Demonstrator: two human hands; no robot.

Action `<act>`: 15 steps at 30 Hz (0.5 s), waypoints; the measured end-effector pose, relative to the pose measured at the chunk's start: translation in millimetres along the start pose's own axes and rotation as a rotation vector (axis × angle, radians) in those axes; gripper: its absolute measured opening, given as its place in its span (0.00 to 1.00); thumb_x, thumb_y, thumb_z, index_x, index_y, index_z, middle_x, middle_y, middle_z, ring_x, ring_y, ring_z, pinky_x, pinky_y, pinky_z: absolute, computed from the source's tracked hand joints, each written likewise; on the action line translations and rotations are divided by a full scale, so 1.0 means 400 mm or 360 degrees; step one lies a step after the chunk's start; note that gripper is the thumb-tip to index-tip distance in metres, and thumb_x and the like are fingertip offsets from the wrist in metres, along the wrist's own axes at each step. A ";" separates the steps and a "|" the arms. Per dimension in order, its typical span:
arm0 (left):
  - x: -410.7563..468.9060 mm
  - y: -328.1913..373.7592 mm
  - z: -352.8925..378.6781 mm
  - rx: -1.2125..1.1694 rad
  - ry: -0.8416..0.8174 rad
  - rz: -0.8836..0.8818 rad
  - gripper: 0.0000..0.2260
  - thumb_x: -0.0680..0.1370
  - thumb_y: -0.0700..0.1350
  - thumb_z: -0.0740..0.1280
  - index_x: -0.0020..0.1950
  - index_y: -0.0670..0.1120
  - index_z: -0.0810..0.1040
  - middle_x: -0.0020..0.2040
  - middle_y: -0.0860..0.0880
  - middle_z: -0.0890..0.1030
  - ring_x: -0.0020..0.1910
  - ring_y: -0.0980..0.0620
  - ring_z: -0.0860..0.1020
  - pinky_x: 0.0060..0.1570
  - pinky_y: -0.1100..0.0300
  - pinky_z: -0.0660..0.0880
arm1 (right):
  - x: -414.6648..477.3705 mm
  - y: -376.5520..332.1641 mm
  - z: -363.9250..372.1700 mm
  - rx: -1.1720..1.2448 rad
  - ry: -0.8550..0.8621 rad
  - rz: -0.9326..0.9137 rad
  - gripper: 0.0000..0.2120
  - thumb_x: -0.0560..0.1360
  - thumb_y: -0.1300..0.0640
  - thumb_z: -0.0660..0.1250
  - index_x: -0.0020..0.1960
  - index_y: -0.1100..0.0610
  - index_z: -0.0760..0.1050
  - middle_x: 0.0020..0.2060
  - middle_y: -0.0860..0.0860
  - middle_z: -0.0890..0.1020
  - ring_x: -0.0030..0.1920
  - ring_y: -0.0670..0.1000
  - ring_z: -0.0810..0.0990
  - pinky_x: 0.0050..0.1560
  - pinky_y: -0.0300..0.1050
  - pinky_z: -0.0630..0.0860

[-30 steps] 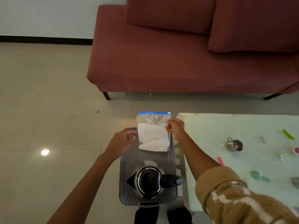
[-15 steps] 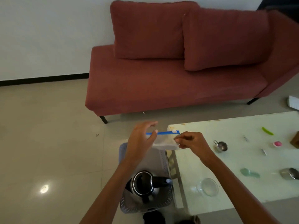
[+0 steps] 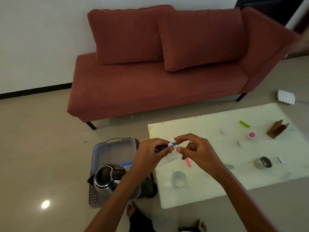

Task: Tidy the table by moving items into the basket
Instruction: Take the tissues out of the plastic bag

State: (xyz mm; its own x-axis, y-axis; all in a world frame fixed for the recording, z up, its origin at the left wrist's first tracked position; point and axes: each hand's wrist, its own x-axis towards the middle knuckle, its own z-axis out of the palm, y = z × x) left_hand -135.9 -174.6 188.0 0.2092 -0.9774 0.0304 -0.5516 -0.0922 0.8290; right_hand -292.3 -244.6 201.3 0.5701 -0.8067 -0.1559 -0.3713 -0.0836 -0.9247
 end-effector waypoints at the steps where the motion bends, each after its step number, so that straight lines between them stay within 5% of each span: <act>1: -0.005 0.020 0.040 0.0063 -0.0010 0.0019 0.10 0.73 0.45 0.70 0.51 0.42 0.82 0.41 0.53 0.80 0.35 0.63 0.75 0.41 0.75 0.72 | -0.026 0.018 -0.033 0.0042 0.0034 -0.0027 0.09 0.72 0.60 0.69 0.49 0.48 0.76 0.44 0.42 0.81 0.33 0.46 0.81 0.36 0.33 0.78; 7: -0.046 0.143 0.249 0.0092 -0.0018 -0.0015 0.11 0.71 0.47 0.71 0.53 0.46 0.82 0.40 0.58 0.80 0.38 0.70 0.78 0.44 0.75 0.74 | -0.158 0.137 -0.204 0.0184 0.0096 -0.0019 0.05 0.71 0.65 0.70 0.46 0.58 0.81 0.38 0.49 0.83 0.39 0.48 0.81 0.44 0.38 0.79; 15: -0.072 0.260 0.345 0.0050 -0.0006 -0.0040 0.06 0.72 0.47 0.70 0.48 0.49 0.80 0.43 0.56 0.80 0.38 0.61 0.79 0.42 0.74 0.75 | -0.233 0.168 -0.309 0.0208 0.0105 -0.0133 0.10 0.72 0.65 0.68 0.39 0.50 0.77 0.35 0.46 0.81 0.33 0.44 0.80 0.38 0.33 0.76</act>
State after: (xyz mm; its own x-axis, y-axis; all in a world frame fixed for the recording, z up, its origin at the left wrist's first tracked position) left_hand -310.5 -182.5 196.3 0.2201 -0.9754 0.0075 -0.5714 -0.1227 0.8114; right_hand -461.0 -247.2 196.6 0.5441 -0.8370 -0.0577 -0.2237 -0.0785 -0.9715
